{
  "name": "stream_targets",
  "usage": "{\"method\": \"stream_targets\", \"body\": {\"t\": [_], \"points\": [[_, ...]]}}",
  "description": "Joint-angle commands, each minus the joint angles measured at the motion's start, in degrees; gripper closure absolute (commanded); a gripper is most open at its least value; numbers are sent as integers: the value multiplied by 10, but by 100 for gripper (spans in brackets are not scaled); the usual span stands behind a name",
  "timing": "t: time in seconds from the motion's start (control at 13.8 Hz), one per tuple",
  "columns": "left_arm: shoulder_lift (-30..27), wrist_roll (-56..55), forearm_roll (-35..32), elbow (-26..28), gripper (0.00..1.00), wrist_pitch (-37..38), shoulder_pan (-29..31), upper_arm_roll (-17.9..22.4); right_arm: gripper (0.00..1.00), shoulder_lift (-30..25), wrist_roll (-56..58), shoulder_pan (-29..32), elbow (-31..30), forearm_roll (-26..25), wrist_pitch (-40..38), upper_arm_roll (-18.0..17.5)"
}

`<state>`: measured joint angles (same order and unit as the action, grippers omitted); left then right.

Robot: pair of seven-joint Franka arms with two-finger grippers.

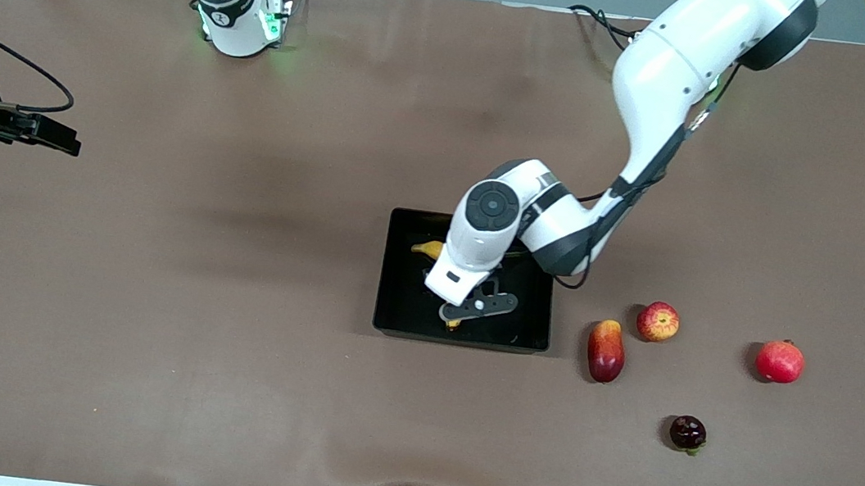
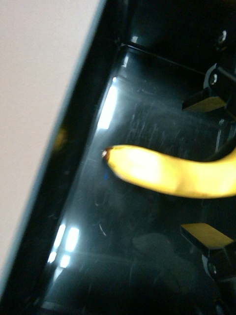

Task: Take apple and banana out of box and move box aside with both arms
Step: 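Reach the left gripper into the box and grasp the yellow banana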

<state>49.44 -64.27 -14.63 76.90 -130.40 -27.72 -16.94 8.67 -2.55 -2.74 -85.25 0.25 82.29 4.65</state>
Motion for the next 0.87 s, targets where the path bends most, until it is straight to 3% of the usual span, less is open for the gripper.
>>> {"method": "stream_targets", "body": {"t": [0.0, 0.29, 0.43, 0.58, 0.65, 0.8], "points": [[38, -23, -12, -26, 0, -31, -15, 9, 0, 3, 4, 10, 3, 10, 1, -4], [61, -24, -12, -25, 2, -56, -25, 17, 0, 3, 4, 11, 1, 10, 0, -4], [66, -30, -11, -25, 51, -57, -27, 18, 0, 3, 4, 11, 1, 10, 1, -4], [66, -33, -12, -25, 86, -57, -30, 18, 0, 4, 3, 11, 0, 10, 0, -4], [65, -33, -12, -25, 100, -57, -30, 18, 0, 5, 3, 11, 0, 11, 0, -4], [53, -31, -14, -25, 100, -43, -30, 18, 0, 7, 3, 11, 0, 11, 0, -4]]}}
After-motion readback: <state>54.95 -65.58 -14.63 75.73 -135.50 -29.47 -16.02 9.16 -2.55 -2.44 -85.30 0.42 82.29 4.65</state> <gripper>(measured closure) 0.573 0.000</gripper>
